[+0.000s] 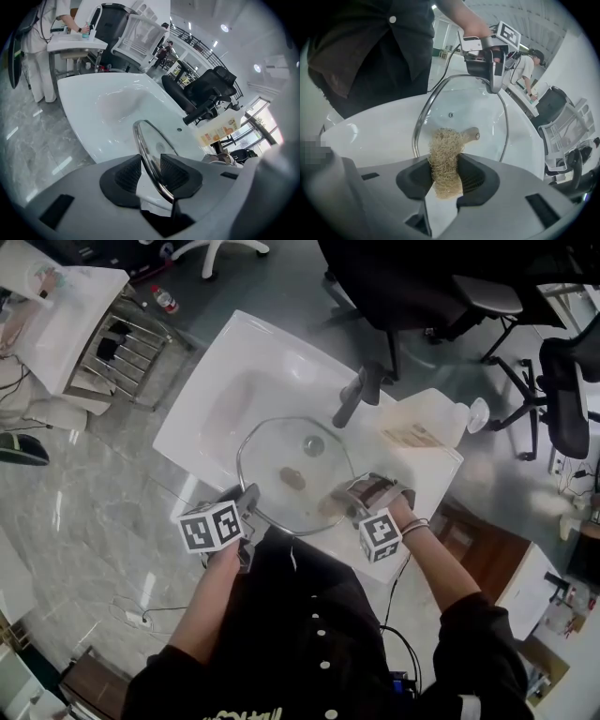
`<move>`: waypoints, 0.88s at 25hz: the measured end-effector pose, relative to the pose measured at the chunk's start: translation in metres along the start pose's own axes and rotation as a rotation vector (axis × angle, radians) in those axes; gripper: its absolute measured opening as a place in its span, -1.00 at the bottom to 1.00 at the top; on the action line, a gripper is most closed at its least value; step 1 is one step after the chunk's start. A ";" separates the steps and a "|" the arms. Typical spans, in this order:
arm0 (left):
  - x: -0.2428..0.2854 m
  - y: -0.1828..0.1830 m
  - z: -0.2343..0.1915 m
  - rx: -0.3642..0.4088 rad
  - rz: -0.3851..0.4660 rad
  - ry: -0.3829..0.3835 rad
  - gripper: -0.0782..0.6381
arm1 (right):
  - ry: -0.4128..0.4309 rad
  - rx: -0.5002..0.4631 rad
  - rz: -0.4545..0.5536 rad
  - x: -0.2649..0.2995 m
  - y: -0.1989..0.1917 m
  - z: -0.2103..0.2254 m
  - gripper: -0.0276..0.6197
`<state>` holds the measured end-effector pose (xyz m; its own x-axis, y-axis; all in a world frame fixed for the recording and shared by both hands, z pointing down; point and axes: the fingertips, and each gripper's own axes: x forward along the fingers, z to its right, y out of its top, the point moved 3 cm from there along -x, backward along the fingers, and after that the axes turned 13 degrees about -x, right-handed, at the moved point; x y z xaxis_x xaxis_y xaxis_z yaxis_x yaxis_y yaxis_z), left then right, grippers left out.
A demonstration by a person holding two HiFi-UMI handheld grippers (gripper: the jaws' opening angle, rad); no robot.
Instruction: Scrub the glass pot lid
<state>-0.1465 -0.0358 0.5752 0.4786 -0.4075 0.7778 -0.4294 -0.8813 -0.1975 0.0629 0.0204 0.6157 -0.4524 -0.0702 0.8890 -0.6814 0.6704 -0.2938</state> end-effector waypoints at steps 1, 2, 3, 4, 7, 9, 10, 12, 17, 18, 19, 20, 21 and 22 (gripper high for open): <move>0.000 0.000 0.000 0.001 0.000 0.000 -0.37 | 0.008 -0.011 -0.003 -0.002 0.000 -0.002 -0.47; 0.000 0.000 0.001 0.003 0.000 -0.001 -0.37 | 0.013 -0.028 -0.010 -0.004 -0.001 -0.004 -0.47; 0.000 0.000 0.002 0.006 0.000 -0.002 -0.37 | 0.017 -0.046 -0.017 -0.005 -0.002 -0.005 -0.47; 0.000 0.000 0.002 0.007 0.000 -0.004 -0.37 | 0.020 -0.062 -0.020 -0.007 -0.003 -0.007 -0.47; 0.000 0.001 0.002 0.008 0.002 -0.006 -0.37 | 0.032 -0.103 -0.031 -0.007 -0.004 -0.011 -0.48; 0.001 0.000 0.002 0.005 0.001 -0.006 -0.37 | 0.038 -0.127 -0.041 -0.008 -0.005 -0.011 -0.47; 0.001 0.000 0.002 0.003 -0.001 -0.006 -0.37 | 0.037 -0.138 -0.045 -0.009 -0.006 -0.009 -0.47; 0.001 -0.001 0.000 -0.002 -0.004 -0.006 -0.37 | 0.023 -0.129 -0.046 -0.011 -0.005 -0.003 -0.47; 0.000 -0.001 -0.002 -0.039 -0.001 -0.042 -0.38 | -0.145 0.079 0.004 -0.007 0.009 0.050 -0.47; 0.000 0.000 -0.002 -0.052 0.000 -0.054 -0.38 | -0.180 0.102 0.013 -0.003 0.015 0.063 -0.47; 0.000 0.000 -0.003 -0.066 0.002 -0.066 -0.39 | -0.214 0.121 0.017 0.003 0.020 0.076 -0.47; 0.001 0.001 -0.003 -0.082 0.004 -0.081 -0.39 | -0.245 0.143 0.019 0.009 0.024 0.088 -0.47; 0.001 0.001 -0.004 -0.100 0.007 -0.101 -0.39 | -0.272 0.169 0.020 0.016 0.027 0.100 -0.47; 0.001 0.001 -0.005 -0.120 0.011 -0.125 -0.39 | -0.296 0.193 0.023 0.022 0.029 0.112 -0.47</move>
<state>-0.1500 -0.0359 0.5788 0.5615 -0.4504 0.6941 -0.5203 -0.8445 -0.1271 -0.0311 -0.0443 0.5872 -0.5967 -0.2866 0.7496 -0.7525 0.5244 -0.3985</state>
